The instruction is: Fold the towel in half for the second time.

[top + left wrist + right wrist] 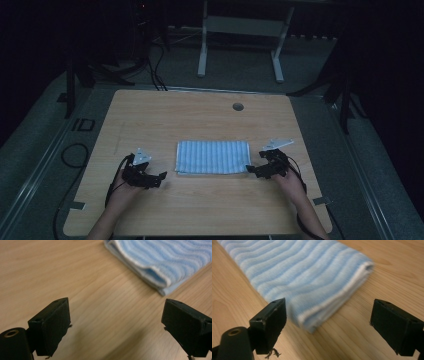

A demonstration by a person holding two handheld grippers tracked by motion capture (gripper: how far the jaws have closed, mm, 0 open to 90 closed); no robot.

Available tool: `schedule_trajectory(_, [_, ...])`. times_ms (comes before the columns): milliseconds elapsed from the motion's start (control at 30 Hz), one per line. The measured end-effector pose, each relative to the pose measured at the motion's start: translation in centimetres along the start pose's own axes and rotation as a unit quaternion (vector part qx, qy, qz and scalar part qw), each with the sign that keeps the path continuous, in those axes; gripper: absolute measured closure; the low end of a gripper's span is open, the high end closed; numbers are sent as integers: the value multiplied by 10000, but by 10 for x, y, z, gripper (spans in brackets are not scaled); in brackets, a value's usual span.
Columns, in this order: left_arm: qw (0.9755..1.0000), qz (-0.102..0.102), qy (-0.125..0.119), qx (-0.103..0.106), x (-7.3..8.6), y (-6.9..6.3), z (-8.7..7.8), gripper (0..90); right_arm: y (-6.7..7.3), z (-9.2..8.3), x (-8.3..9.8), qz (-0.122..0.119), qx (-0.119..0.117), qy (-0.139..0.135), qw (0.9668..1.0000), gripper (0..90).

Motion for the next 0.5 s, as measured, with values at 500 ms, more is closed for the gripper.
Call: schedule_trajectory(500, [9987, -402, -197, -260, 29, 18, -23, 85, -19, -27, 46, 620, 367, -393, 9966, 130])
Point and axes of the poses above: each handheld gripper's, and its own axes: z roughly forward along the jaws, x roughly out of its underside, y roughly to its left, the point moved 3 cm from there along z, roughly forward along the jaws, and after that the axes turned 7 degrees about y, right-handed, at the moved point
